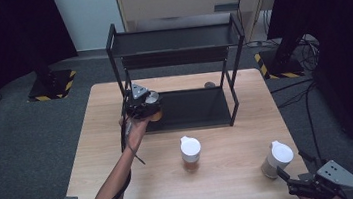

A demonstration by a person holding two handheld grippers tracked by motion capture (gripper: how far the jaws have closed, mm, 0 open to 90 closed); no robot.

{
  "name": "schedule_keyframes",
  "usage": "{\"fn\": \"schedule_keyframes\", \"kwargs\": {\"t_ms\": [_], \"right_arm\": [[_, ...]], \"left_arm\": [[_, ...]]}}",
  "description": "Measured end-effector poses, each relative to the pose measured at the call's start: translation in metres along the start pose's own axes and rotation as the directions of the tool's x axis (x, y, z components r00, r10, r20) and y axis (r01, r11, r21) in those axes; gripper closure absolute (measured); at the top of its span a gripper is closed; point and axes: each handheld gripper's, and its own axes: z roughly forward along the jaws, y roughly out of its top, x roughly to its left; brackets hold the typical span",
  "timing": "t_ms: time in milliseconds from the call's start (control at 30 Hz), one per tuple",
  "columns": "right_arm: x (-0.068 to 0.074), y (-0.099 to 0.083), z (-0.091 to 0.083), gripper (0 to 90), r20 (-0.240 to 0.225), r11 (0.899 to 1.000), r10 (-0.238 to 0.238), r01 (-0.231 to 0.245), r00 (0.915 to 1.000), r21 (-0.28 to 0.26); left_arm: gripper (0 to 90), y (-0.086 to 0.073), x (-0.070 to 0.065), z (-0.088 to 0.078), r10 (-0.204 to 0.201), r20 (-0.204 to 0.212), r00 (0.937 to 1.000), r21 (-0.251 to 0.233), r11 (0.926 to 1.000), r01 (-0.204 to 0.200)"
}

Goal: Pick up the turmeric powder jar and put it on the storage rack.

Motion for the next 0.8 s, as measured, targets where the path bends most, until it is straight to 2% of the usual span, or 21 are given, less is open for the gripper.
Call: {"fn": "schedule_keyframes", "kwargs": {"t_ms": [100, 133, 233, 267, 367, 533, 800], "right_arm": [[0.0, 0.0, 0.0, 4.1, -0.001, 1.0, 0.002, -0.002, 1.0, 0.0], [0.0, 0.0, 0.0, 4.1, -0.001, 1.0, 0.001, -0.001, 1.0, 0.0], [0.0, 0.0, 0.0, 4.1, -0.003, 1.0, -0.002, 0.002, 1.0, 0.0], [0.0, 0.0, 0.0, 4.1, -0.003, 1.0, -0.003, 0.003, 1.0, 0.001], [0.0, 0.0, 0.001, 4.1, -0.003, 1.0, -0.001, 0.001, 1.0, 0.003], [0.0, 0.0, 0.0, 4.1, -0.003, 1.0, -0.003, 0.003, 1.0, 0.002], [0.0, 0.0, 0.0, 4.1, -0.004, 1.0, -0.003, 0.003, 1.0, 0.001]], "left_arm": [[33.9, -0.002, 0.0, 0.004, 0.003, -0.006, 1.0, 0.006, 1.0, -0.003], [33.9, -0.004, -0.001, 0.008, 0.001, -0.019, 0.9998, 0.011, 0.9999, -0.001], [33.9, -0.007, 0.003, 0.013, -0.034, -0.033, 0.9989, 0.017, 0.9992, 0.035], [33.9, -0.007, 0.003, 0.013, -0.034, -0.033, 0.9989, 0.017, 0.9992, 0.035], [33.9, -0.011, 0.006, 0.019, -0.08, -0.035, 0.9962, 0.008, 0.9967, 0.08], [33.9, -0.013, 0.007, 0.026, -0.069, -0.052, 0.9963, 0.03, 0.997, 0.071], [33.9, -0.022, 0.005, 0.035, -0.071, -0.069, 0.9951, 0.035, 0.9967, 0.074]]}}
